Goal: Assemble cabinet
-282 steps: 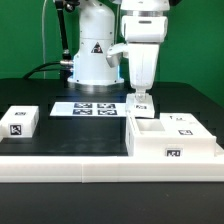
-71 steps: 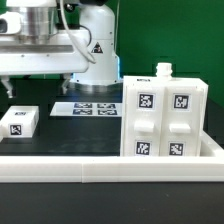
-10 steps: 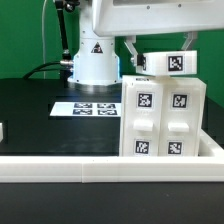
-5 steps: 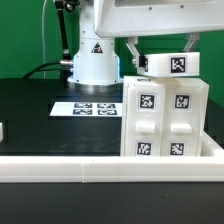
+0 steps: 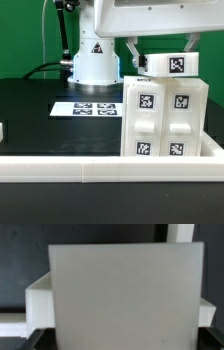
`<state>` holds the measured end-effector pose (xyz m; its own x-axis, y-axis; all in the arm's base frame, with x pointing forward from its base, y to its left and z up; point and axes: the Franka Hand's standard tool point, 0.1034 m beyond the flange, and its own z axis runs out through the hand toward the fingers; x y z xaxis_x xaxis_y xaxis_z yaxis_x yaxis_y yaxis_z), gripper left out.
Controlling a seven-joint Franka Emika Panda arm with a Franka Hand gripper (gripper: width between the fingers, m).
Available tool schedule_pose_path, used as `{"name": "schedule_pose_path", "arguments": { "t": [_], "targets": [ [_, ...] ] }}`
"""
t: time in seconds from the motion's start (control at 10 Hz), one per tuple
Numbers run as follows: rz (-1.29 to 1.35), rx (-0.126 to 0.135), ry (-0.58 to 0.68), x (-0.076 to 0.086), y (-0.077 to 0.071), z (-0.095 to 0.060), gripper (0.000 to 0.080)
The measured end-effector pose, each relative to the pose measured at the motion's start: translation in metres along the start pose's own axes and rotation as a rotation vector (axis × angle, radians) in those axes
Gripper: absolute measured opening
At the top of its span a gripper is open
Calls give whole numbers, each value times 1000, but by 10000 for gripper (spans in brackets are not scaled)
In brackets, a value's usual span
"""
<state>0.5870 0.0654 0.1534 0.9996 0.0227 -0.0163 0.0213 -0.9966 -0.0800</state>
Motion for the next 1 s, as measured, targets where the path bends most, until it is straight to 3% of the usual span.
{"name": "schedule_pose_path", "arguments": {
  "t": [0.4, 0.6, 1.0],
  "targets": [
    [262, 7, -1, 0, -1, 0, 563],
    [453, 37, 12, 3, -1, 0, 563],
    [832, 59, 54, 7, -6, 1, 563]
  ]
}}
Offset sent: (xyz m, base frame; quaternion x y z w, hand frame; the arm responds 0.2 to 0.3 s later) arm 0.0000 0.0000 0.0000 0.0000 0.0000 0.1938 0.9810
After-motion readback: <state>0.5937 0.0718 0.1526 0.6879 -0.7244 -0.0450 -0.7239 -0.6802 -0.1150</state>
